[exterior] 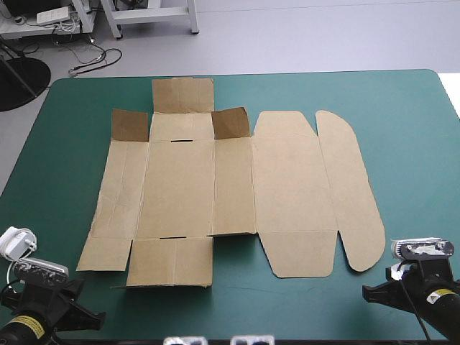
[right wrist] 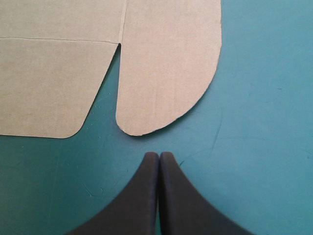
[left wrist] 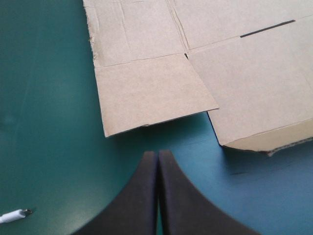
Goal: Fold the box
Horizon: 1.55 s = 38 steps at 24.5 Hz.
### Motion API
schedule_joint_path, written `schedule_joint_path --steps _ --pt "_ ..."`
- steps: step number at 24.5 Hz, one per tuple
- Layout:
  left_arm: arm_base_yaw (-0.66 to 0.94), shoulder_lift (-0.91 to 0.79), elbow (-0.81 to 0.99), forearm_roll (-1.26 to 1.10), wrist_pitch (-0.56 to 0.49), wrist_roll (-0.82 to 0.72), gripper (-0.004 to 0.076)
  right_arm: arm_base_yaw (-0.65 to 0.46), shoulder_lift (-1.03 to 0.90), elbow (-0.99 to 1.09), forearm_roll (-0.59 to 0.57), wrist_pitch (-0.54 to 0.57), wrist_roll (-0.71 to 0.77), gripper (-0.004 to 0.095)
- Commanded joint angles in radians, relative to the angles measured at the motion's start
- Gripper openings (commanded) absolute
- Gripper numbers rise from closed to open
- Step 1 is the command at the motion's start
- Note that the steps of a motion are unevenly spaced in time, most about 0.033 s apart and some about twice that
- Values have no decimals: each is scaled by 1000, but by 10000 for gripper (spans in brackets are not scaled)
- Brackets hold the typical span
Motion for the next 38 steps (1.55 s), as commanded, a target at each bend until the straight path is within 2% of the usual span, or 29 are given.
schedule_joint_path --steps 1,9,14,19,25,27,30,31,33,38 --pt "-2 11 -23 9 -54 0 -10 0 5 -27 15 -50 -2 -20" --pt "-2 28 -40 14 -50 0 -10 0 5 -27 15 -57 -2 -20" --pt "-2 121 -192 14 -49 5 -10 0 5 -27 15 -58 -2 -20" --pt "-2 323 -471 3 -64 111 -9 0 5 -27 15 -58 -2 -20" --pt "-2 547 -610 27 -153 130 -10 0 5 -27 15 -59 -2 -20" --pt "-2 600 -617 59 -188 115 -10 0 5 -27 15 -59 -2 -20" --pt "-2 693 -641 205 -244 0 -9 0 5 -27 15 -59 -2 -20" --pt "-2 736 -664 293 -255 -71 -8 0 5 -27 15 -59 -2 -20" --pt "10 774 -700 364 -255 -115 -8 0 5 -27 15 -59 -2 -20" --pt "186 865 -795 289 -255 -78 15 0 5 -27 15 -59 -2 -20"
